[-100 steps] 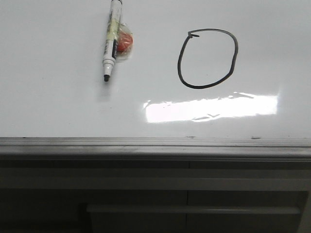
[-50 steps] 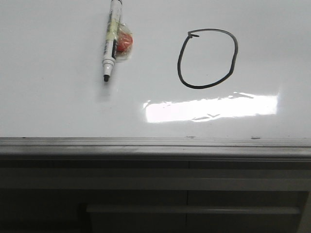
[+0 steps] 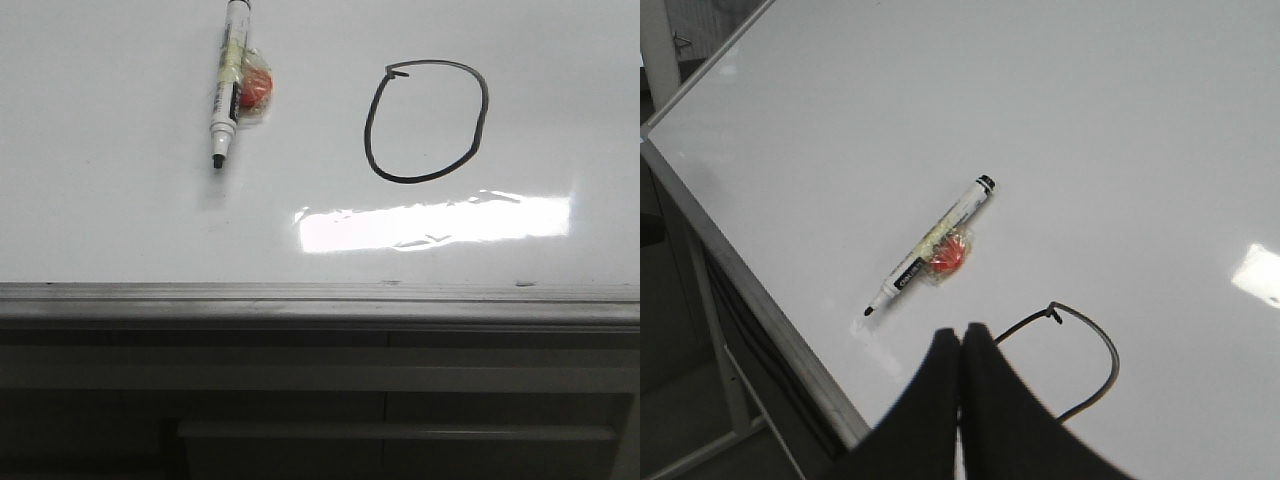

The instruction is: Write number 0 on whiteboard

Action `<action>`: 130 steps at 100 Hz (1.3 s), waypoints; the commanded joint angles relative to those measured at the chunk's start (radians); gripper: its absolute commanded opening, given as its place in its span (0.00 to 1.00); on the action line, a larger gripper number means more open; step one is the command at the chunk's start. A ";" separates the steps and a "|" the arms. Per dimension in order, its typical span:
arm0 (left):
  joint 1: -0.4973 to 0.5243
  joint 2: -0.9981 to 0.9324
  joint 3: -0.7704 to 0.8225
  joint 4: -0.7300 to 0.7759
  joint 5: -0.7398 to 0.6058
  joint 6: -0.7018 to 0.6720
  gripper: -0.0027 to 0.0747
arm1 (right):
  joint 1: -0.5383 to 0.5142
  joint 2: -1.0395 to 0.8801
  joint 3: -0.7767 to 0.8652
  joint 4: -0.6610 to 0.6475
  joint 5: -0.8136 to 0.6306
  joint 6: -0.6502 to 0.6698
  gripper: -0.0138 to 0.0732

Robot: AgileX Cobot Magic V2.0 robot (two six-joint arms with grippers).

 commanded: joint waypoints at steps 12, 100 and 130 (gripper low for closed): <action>0.003 -0.028 0.032 -0.016 -0.041 -0.001 0.01 | -0.011 -0.100 0.119 -0.108 -0.325 0.051 0.08; 0.003 -0.028 0.032 -0.016 -0.039 -0.001 0.01 | -0.216 -0.640 0.834 -0.626 -0.253 0.578 0.08; 0.003 -0.028 0.032 -0.016 -0.039 -0.001 0.01 | -0.216 -0.640 0.834 -0.626 -0.257 0.578 0.08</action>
